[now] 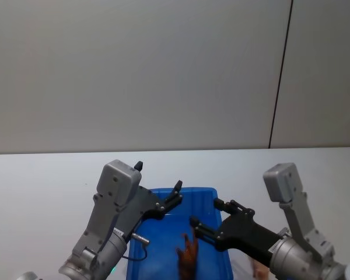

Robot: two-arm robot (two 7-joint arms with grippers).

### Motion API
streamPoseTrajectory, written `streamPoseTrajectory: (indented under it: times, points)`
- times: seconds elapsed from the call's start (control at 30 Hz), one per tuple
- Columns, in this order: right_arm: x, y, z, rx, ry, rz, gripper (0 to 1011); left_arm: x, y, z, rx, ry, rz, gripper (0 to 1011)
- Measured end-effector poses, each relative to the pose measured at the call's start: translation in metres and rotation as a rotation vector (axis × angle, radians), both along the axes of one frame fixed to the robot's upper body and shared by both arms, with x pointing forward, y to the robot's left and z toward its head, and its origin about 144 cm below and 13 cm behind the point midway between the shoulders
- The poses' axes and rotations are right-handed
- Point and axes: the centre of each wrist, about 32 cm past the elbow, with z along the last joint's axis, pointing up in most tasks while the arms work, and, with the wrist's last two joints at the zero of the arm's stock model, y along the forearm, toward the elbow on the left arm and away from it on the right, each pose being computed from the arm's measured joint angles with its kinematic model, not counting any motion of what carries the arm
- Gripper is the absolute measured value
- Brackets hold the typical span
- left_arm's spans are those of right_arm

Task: Pick up the two dolls from the table and place them into the box.

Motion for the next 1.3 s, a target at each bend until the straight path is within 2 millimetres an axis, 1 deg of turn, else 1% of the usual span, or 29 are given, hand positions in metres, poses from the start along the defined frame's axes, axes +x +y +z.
streamPoseTrajectory:
  times: [0.03,0.1,0.13,0.2,0.23,0.27,0.33,0.37,0.4,0.67,0.9,1.3]
  points:
    - [0.001,0.002,-0.001,-0.003,0.004,0.004,728,0.000,0.000,0.000,0.000,0.000,0.000,1001]
    - [0.002,0.002,-0.001,-0.005,0.006,0.006,771,0.000,0.000,0.000,0.000,0.000,0.000,1001]
    - [0.002,0.002,-0.002,-0.008,0.007,0.006,828,0.000,0.000,0.000,0.000,0.000,0.000,1001]
    - [0.003,0.002,-0.002,-0.010,0.006,0.006,857,0.000,0.000,0.000,0.000,0.000,0.000,1001]
    - [0.003,0.002,-0.002,-0.011,0.005,0.005,905,0.000,0.000,0.000,0.000,0.000,0.000,1001]
    - [0.003,0.001,-0.003,-0.014,0.001,0.003,929,0.000,0.000,0.000,0.000,0.000,0.000,1001]
    - [0.003,-0.001,-0.003,-0.017,-0.003,-0.002,971,0.000,0.000,0.000,0.000,0.000,0.000,1001]
    - [0.003,-0.002,-0.003,-0.018,-0.004,-0.005,971,0.000,0.000,0.000,0.000,0.000,0.000,1001]
    - [0.002,-0.005,-0.004,-0.022,-0.008,-0.014,1001,0.000,0.000,0.000,0.000,0.000,0.000,1001]
    - [-0.006,-0.022,-0.004,-0.029,-0.019,-0.067,1001,0.000,0.000,0.000,0.000,0.000,0.000,1001]
    - [-0.019,-0.042,-0.006,-0.035,-0.008,-0.128,1001,0.000,0.000,0.000,0.000,0.000,0.000,1001]
    - [-0.037,-0.061,-0.012,-0.050,0.072,-0.192,1001,0.000,0.000,0.000,0.000,0.000,0.000,1001]
